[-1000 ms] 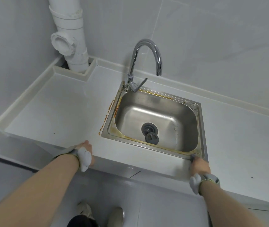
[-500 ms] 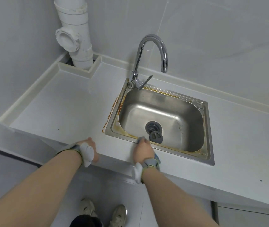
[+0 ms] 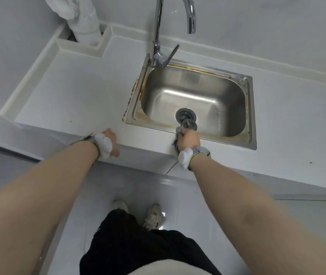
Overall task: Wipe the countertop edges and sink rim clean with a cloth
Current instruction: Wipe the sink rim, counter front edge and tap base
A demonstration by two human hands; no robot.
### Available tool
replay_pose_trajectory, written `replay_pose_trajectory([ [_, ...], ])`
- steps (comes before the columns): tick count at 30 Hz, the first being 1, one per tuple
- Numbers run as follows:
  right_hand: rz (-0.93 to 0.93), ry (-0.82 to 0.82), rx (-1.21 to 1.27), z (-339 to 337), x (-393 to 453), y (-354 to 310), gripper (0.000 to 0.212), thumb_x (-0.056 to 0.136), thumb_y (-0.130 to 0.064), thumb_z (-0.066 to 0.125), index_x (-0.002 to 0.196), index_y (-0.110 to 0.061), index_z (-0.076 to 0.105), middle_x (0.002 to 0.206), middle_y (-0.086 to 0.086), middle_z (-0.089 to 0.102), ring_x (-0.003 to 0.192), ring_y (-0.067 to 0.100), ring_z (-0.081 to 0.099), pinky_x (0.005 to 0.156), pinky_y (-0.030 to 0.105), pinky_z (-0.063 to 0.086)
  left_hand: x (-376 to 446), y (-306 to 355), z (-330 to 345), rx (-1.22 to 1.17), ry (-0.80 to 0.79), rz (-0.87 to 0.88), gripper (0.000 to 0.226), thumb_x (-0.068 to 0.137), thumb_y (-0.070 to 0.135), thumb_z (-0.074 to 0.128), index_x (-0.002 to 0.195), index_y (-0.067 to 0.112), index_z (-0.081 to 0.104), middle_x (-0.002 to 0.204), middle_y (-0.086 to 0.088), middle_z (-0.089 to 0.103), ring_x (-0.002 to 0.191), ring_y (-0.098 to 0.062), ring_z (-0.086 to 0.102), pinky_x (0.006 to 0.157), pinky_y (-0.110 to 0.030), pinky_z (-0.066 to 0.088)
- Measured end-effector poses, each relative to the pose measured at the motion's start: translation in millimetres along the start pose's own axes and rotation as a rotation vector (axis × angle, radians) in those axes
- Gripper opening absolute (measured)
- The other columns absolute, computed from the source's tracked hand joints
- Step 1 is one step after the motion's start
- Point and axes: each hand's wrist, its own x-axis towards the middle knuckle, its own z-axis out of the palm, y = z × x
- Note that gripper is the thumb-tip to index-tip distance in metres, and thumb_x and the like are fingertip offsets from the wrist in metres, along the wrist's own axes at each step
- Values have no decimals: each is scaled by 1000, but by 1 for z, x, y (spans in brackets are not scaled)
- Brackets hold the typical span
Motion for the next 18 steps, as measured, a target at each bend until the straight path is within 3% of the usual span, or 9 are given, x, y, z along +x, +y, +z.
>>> replay_pose_trajectory([
  [4,94,117,-88,-50,-13,71,29,98,-22,38,110,-16,64,113,12,66,105,34,58,86,27,42,-9,2,-1,45,-42,2,68,90,42,62,139,2,36,143,-14,34,126,-29,46,97,-37,41],
  [8,205,57,-310,-87,-18,129,29,91,-10,41,117,-11,54,115,21,60,104,38,56,80,32,41,-13,6,1,87,-67,8,61,94,42,56,136,1,41,130,-10,42,114,-25,50,85,-30,39],
  [12,296,10,-433,-96,-11,139,29,88,-9,51,116,-8,48,117,21,58,105,38,56,75,35,38,-9,5,-15,109,-65,-14,52,97,41,49,134,5,49,137,-11,51,120,-28,52,93,-32,42],
  [16,331,20,-450,-88,-13,141,41,92,-12,45,132,-4,39,122,25,52,108,39,54,81,40,43,6,8,-17,117,45,-92,55,93,27,58,137,1,38,135,-14,50,118,-28,54,96,-35,45],
  [18,332,11,-445,-88,-15,144,48,92,-17,44,137,-6,32,128,23,49,111,39,53,87,42,44,12,7,-6,119,62,-164,68,89,33,61,140,2,29,139,-15,41,127,-28,44,104,-31,37],
])
